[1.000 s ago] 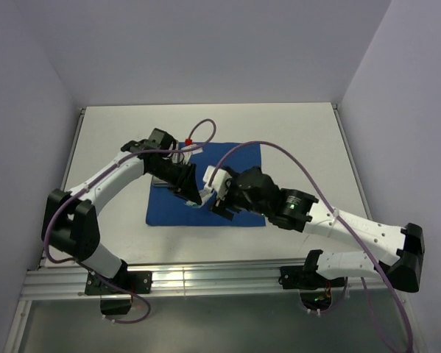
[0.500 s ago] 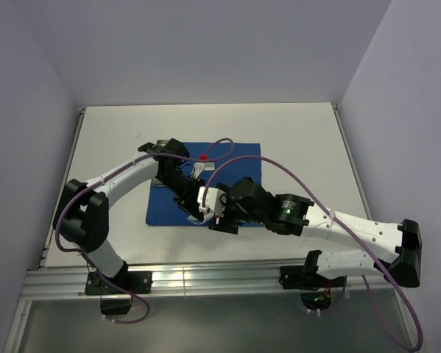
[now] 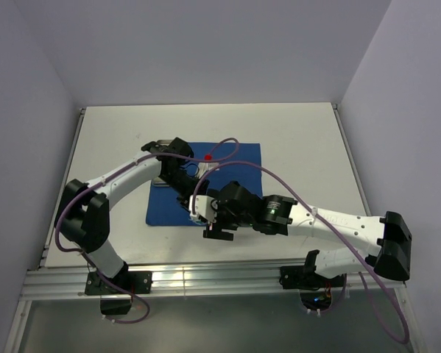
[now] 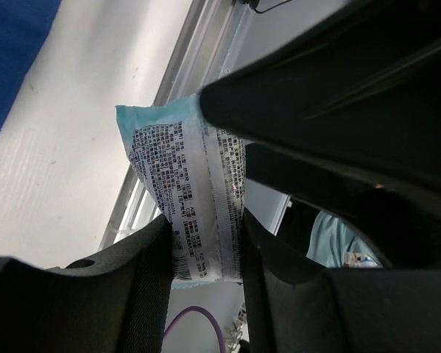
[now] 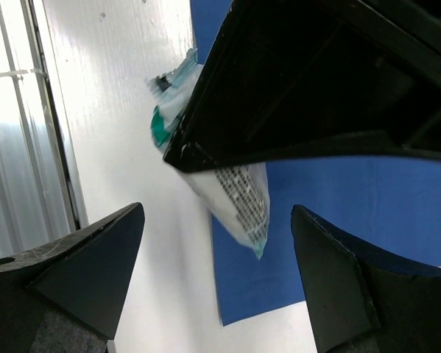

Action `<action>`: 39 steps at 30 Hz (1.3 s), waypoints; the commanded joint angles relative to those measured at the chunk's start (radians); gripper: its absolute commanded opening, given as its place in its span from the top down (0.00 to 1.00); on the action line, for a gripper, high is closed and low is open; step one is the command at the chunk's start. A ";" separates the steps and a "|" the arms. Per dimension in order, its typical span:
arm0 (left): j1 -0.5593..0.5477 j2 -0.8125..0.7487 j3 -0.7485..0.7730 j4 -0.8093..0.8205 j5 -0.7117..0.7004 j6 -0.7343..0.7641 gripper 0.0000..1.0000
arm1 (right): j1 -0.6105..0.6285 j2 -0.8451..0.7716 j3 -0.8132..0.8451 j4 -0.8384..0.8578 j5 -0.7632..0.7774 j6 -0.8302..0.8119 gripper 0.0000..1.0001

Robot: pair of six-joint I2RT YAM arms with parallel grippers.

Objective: Open and lay out the surgical kit

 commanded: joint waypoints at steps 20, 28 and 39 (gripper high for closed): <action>-0.026 0.004 0.055 -0.021 0.076 0.026 0.48 | 0.049 0.070 0.053 0.062 0.038 -0.055 0.56; 0.022 -0.035 0.078 0.048 0.012 0.000 0.29 | 0.051 0.022 0.031 0.040 0.042 -0.047 0.70; 0.391 -0.032 0.432 0.153 0.008 -0.091 0.01 | 0.049 -0.022 -0.004 0.013 0.022 0.028 0.81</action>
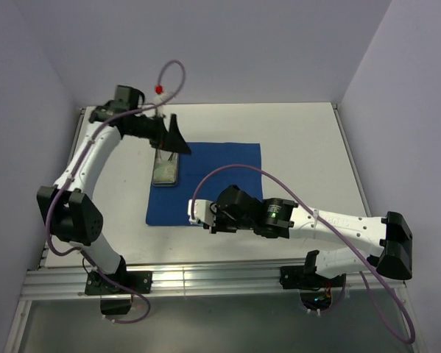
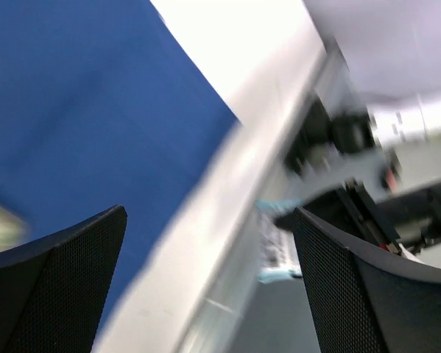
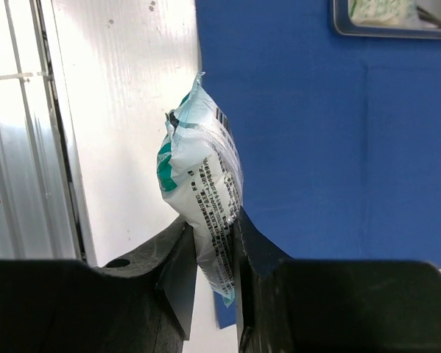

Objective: Open and lay out the surgical kit

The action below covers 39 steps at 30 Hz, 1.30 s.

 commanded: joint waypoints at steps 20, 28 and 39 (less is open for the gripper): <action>0.089 -0.659 -0.492 0.131 0.262 0.426 0.58 | -0.080 -0.154 -0.033 0.162 -0.112 0.341 0.93; 0.047 -0.690 -0.594 0.468 0.314 0.026 0.47 | -0.141 -0.249 -0.150 0.502 -0.155 0.686 0.94; 0.008 -0.744 -0.660 1.056 0.276 -0.544 0.43 | -0.192 -0.305 -0.257 0.841 -0.140 1.042 0.99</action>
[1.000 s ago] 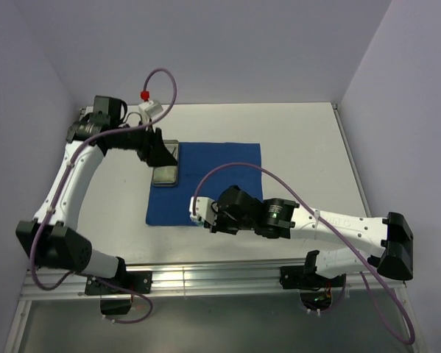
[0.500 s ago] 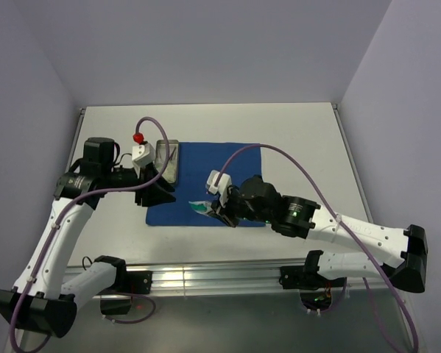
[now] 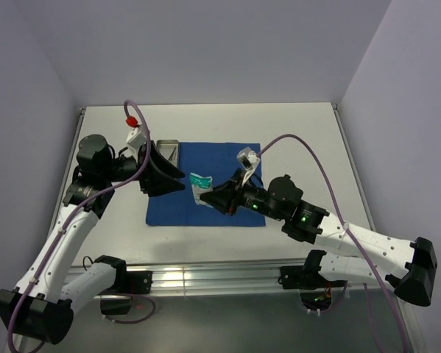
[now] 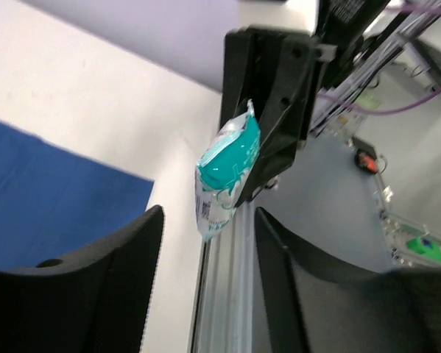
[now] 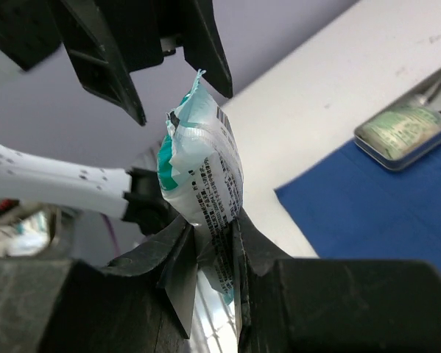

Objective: Open and lay out the surgical kit

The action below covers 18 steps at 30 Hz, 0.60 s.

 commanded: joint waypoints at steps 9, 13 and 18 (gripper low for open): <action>-0.041 -0.048 -0.134 0.584 -0.072 -0.573 0.30 | -0.010 -0.018 -0.126 0.461 0.247 0.338 1.00; -0.050 -0.042 -0.151 0.604 -0.111 -0.624 0.31 | -0.010 0.019 -0.150 0.576 0.319 0.405 1.00; -0.052 0.004 -0.142 0.602 -0.160 -0.728 0.42 | -0.005 0.091 -0.141 0.693 0.309 0.452 1.00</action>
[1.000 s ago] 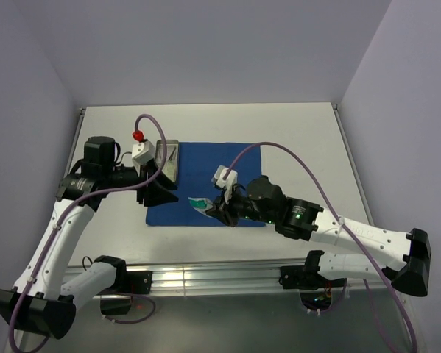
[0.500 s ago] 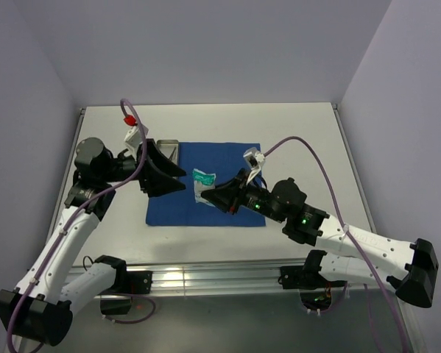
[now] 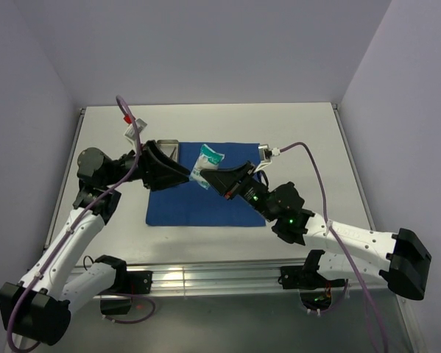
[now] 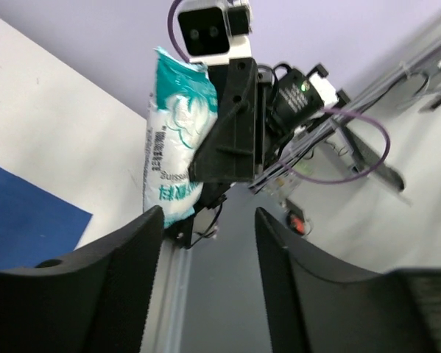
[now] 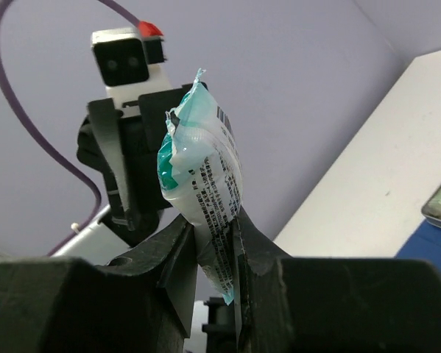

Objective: Open and lay out the surgical kit

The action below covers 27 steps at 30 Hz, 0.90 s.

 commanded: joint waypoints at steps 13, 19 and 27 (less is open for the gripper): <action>-0.009 0.014 -0.035 0.054 -0.149 -0.193 0.50 | 0.004 0.007 -0.012 0.206 0.094 0.068 1.00; -0.035 0.029 -0.019 0.096 -0.149 -0.198 0.53 | 0.016 0.030 -0.031 0.246 0.126 0.099 1.00; -0.064 0.042 -0.021 0.128 -0.158 -0.218 0.61 | 0.025 0.060 -0.023 0.269 0.127 0.114 1.00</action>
